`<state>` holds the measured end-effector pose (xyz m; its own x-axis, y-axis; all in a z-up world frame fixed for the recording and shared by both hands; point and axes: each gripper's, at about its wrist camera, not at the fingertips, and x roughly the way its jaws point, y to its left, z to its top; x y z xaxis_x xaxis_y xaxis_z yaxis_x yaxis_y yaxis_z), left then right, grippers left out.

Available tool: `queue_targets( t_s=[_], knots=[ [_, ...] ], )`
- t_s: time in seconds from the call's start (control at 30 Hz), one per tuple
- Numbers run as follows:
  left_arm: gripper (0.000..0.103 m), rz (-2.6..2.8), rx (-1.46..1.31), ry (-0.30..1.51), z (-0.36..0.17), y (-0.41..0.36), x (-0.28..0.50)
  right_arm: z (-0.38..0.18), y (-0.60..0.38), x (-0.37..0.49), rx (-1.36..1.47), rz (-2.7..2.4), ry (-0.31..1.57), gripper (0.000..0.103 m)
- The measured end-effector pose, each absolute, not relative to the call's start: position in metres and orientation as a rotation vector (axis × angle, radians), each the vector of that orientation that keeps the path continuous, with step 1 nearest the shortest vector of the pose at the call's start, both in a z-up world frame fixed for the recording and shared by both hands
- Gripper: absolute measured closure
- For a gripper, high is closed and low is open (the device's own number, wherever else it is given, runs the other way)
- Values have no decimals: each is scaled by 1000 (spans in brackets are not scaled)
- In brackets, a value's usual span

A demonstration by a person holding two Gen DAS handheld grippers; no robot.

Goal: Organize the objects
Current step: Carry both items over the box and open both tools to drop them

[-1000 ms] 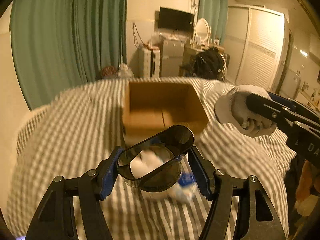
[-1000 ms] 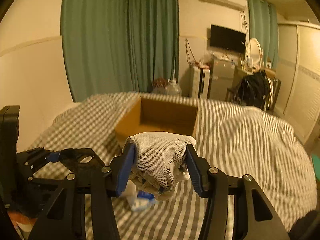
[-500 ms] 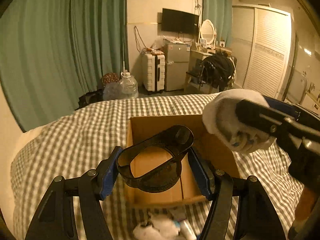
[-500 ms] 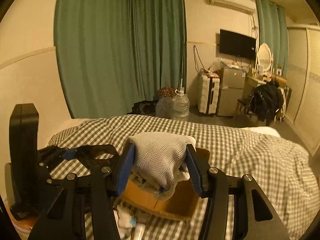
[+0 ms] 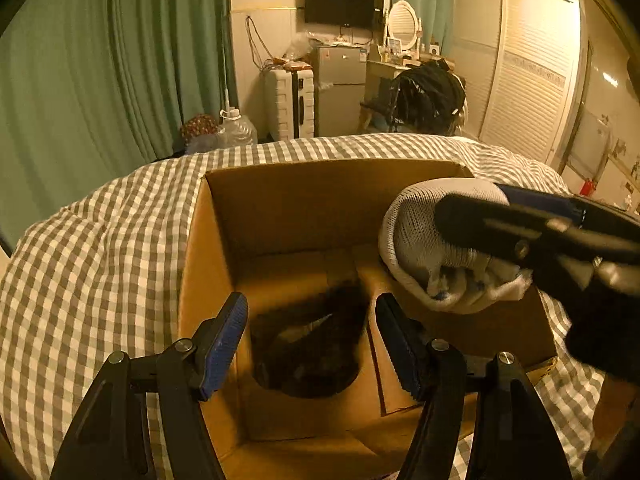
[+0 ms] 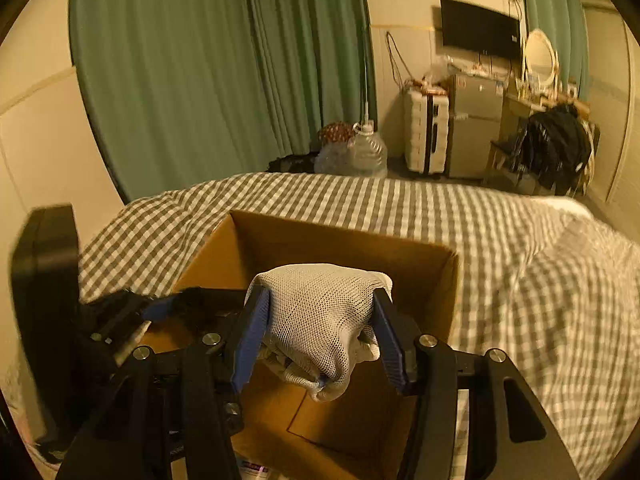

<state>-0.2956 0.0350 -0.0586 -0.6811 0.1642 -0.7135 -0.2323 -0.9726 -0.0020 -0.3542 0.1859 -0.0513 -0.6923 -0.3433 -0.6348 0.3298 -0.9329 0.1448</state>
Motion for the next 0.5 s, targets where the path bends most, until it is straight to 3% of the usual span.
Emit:
queue_targets(
  t_s=[0.07,0.13,0.17,0.5],
  knots=[
    [28,2681,-1126,113,-55,35,-291,-50,188,-352,974,-2611,-42,46],
    [9,2691,-1114,97,-52,34,-282,-40,192,-342,921,-2648,-47,26],
    [5,2703,-1098,88,-49,32,-276,-36,194,-338,898,-2664,-54,26],
    [3,2806,-1032,24,-6,0,-209,21,212,-276,768,-2729,-57,21]
  ],
)
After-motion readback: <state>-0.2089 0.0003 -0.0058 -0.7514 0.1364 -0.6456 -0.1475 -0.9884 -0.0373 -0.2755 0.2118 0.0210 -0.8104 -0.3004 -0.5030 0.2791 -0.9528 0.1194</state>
